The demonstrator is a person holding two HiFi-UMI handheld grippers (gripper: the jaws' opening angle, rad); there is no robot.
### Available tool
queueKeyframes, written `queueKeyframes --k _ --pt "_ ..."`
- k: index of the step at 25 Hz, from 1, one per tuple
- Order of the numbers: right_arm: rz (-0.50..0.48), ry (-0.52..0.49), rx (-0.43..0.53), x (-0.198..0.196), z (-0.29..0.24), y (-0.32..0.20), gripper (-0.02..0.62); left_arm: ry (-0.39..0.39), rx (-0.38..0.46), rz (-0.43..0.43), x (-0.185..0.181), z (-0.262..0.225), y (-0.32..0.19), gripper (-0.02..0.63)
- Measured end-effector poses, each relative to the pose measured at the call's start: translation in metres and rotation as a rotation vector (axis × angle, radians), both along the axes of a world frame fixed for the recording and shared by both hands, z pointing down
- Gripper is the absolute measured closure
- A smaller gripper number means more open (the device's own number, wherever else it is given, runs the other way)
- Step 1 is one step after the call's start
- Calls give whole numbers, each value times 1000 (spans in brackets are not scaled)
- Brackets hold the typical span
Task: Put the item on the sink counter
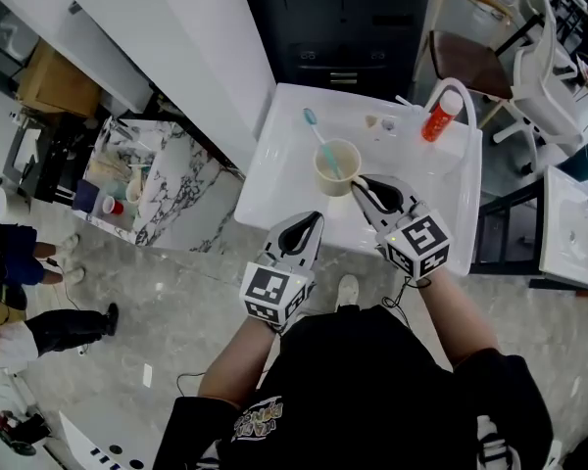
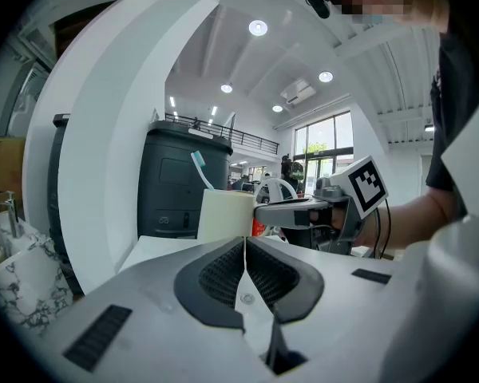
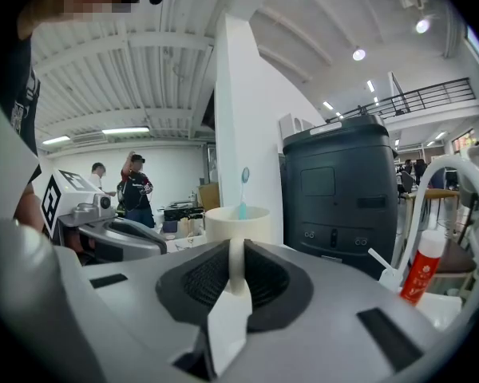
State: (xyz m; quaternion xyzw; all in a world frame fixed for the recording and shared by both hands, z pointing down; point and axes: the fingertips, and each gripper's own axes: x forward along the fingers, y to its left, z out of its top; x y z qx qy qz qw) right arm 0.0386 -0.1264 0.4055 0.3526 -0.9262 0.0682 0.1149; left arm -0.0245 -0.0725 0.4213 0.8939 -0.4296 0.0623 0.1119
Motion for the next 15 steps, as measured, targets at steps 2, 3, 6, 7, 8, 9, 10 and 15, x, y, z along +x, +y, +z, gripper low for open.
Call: queueKeyframes --k 2,3,6,7,8,9,10,15 --pt "-9 0 1 3 0 -6 499 -2 3 -9 4 0 -4 586" --pt "-13 0 2 4 0 -9 499 -2 3 -13 6 0 -6 586" --pt "-22 -4 1 8 -1 -17 499 2 -1 -25 12 0 -12 586" --pt "-23 -6 0 9 -1 -19 499 3 -3 -27 14 -1 -13 586" --pt "-24 -7 -1 11 -1 -22 499 4 -4 -28 16 -1 -15 586" --pt "-24 -8 -2 12 -1 -24 499 3 -5 -29 18 -1 -16 586" --pt "-24 -9 -2 13 -1 -27 499 2 -6 -28 19 -1 -18 586" --pt "-11 -12 -5 15 4 -37 499 -23 -6 -7 20 2 -26 586"
